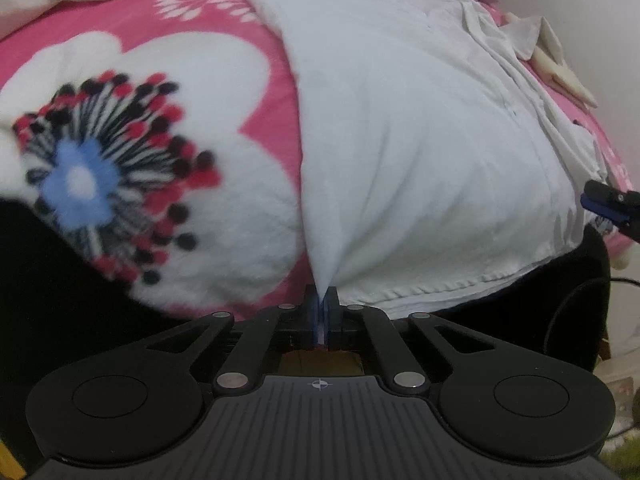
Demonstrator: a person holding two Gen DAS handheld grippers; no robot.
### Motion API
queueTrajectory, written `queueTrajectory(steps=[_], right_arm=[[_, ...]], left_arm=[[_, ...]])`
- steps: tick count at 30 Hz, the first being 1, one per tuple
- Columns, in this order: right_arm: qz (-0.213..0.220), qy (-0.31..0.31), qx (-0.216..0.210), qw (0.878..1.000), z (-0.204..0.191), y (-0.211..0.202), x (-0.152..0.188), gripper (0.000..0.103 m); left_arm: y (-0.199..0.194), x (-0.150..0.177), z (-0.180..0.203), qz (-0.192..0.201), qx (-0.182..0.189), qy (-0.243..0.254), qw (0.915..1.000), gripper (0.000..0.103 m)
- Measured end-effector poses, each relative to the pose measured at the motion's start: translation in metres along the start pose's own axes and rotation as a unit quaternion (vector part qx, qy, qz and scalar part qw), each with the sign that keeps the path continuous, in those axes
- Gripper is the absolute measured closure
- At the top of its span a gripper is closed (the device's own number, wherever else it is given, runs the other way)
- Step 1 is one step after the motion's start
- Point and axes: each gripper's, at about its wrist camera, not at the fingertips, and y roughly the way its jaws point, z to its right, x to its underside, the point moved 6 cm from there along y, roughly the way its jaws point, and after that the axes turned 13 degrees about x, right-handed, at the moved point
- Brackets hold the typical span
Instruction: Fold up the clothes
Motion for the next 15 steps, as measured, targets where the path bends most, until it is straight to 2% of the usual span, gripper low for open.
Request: queueTrajectory(steps=[2, 5, 8, 9, 15], right_arm=[[0.001, 0.001, -0.001, 1.0, 0.0, 0.0, 0.0, 0.072], [0.002, -0.001, 0.0, 1.0, 0.0, -0.001, 0.001, 0.072], [0.005, -0.004, 0.003, 1.0, 0.001, -0.003, 0.001, 0.072], [0.006, -0.006, 0.005, 1.0, 0.001, -0.004, 0.001, 0.072], [0.02, -0.028, 0.009, 0.999, 0.0, -0.012, -0.004, 0.072]], left_arm=[[-0.003, 0.004, -0.004, 0.002, -0.005, 0.001, 1.0, 0.101], [-0.006, 0.005, -0.005, 0.012, 0.01, -0.004, 0.9999, 0.098], [-0.01, 0.004, -0.001, 0.022, 0.019, 0.014, 0.9995, 0.07], [-0.011, 0.003, 0.001, 0.025, 0.019, 0.023, 0.9992, 0.065], [0.0, 0.002, 0.003, 0.021, 0.012, 0.046, 0.9987, 0.065]])
